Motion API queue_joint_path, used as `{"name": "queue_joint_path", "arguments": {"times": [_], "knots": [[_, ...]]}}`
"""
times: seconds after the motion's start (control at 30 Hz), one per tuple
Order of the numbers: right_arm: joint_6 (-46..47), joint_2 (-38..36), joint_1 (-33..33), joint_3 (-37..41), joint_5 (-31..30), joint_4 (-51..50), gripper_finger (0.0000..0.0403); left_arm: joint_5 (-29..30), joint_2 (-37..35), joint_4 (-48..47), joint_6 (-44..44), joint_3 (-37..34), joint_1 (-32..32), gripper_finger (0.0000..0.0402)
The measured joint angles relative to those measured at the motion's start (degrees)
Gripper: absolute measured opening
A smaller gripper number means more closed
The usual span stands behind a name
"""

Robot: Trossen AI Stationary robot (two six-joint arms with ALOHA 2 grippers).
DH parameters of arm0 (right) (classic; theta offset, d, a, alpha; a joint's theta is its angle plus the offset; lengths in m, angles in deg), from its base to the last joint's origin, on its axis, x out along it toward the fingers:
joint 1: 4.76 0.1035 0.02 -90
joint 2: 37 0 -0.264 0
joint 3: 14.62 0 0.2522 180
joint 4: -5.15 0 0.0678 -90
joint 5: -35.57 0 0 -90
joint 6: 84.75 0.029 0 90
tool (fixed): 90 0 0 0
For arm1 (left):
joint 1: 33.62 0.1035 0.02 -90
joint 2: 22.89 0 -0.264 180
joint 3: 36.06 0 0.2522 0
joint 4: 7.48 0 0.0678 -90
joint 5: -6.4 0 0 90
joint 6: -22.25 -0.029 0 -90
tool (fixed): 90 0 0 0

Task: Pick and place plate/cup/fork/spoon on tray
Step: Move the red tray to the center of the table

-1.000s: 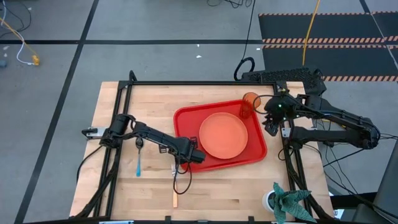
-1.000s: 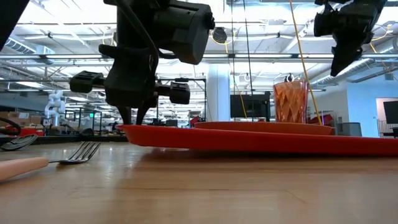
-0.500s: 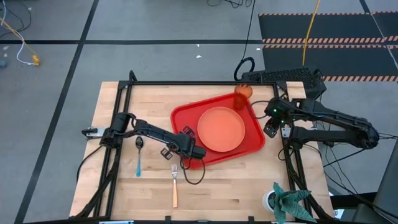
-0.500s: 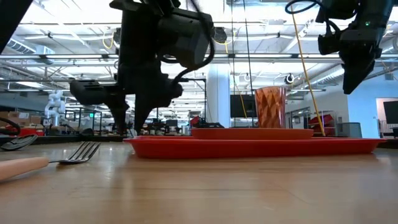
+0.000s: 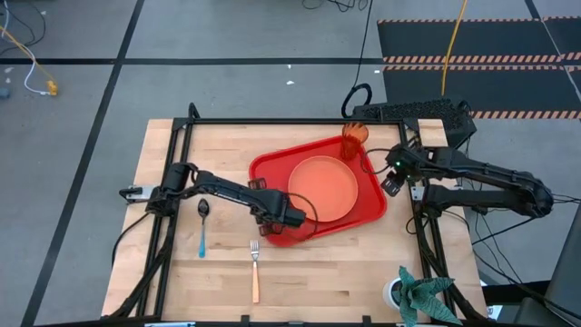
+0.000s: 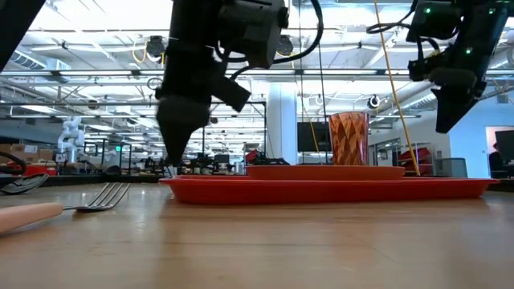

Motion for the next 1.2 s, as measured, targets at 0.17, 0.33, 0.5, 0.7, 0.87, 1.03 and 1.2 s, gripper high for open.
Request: {"name": "queue_joint_path", "arguments": {"times": [0.17,0.33,0.5,0.7,0.87,1.03,1.2], "knots": [[0.24,0.5,0.0,0.13,2.59,3.08,0.0165,-0.31,0.0,0.8,12.01,0.36,0.71,0.0171],[-1.31,0.54,0.0,0.13,1.69,7.54,0.0165,-2.4,0.0,4.36,19.72,0.36,1.37,0.0157],[-1.35,2.03,0.0,0.13,2.24,6.07,0.0164,-2.55,0.0,11.37,20.74,0.36,1.17,0.0153],[1.26,6.72,0.0,0.13,4.5,3.27,0.0164,1.96,0.0,21.21,17.53,0.36,1.08,0.0152],[3.58,11.7,0.09,0.13,7.89,3.62,0.0164,9.91,-1.25,19.26,21.23,0.36,1.85,0.0154],[5.06,16.41,0.09,0.13,8.01,3.62,0.0164,19.2,-4.28,13.73,25.66,0.33,1.29,0.0152],[7.56,19.21,0.09,0.13,8.01,4.62,0.0164,28.18,-9.38,11.42,28.69,0.33,0.35,0.0152]]}}
